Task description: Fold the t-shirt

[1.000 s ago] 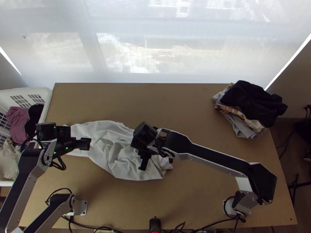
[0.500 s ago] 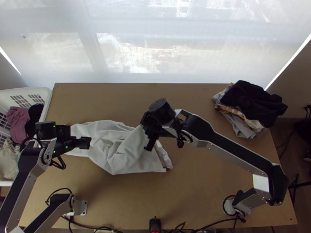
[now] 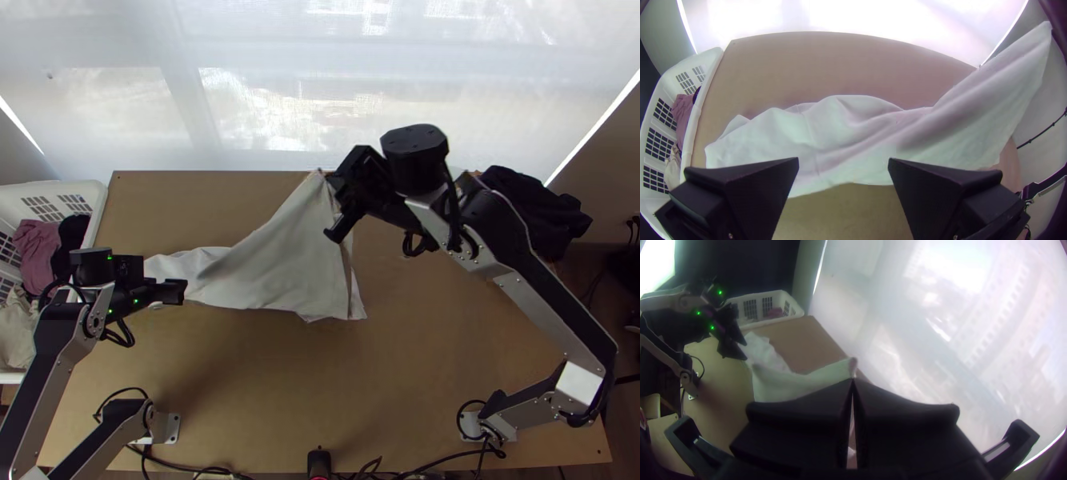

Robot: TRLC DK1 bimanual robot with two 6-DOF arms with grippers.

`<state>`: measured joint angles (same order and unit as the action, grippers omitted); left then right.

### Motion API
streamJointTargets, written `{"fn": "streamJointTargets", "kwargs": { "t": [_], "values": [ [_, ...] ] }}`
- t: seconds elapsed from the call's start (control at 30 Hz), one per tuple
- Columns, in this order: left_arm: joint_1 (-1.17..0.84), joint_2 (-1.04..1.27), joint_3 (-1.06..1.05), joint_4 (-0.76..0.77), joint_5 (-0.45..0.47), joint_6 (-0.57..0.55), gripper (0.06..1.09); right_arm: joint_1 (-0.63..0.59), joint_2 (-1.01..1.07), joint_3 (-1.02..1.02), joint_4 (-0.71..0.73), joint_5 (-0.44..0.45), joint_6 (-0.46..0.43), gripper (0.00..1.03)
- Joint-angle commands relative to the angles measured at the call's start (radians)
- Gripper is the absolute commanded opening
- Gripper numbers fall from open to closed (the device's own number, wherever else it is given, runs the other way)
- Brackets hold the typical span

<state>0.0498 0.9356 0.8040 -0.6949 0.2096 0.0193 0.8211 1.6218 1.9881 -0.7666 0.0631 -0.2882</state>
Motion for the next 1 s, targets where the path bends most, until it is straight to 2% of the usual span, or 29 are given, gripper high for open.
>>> {"fn": "streamJointTargets", "kwargs": {
  "t": [0.0, 0.2, 0.63, 0.8, 0.97],
  "values": [
    [-0.008, -0.003, 0.012, -0.014, 0.002, -0.001, 1.03, -0.031, -0.007, 0.213, -0.008, 0.084, -0.063, 0.03],
    [-0.008, -0.023, 0.012, -0.035, 0.002, -0.001, 1.03, -0.027, -0.014, 0.324, 0.035, 0.170, -0.117, 0.03],
    [-0.010, -0.075, -0.009, -0.080, 0.004, 0.001, 1.03, -0.025, -0.085, 0.324, 0.268, 0.313, -0.312, 0.03],
    [-0.065, -0.090, -0.032, -0.115, 0.030, 0.002, 1.03, -0.023, -0.111, 0.284, 0.260, 0.322, -0.318, 0.03],
    [-0.280, -0.090, -0.077, -0.129, 0.034, -0.022, 1.03, -0.020, -0.128, 0.252, 0.247, 0.325, -0.313, 0.03]
  ]
}}
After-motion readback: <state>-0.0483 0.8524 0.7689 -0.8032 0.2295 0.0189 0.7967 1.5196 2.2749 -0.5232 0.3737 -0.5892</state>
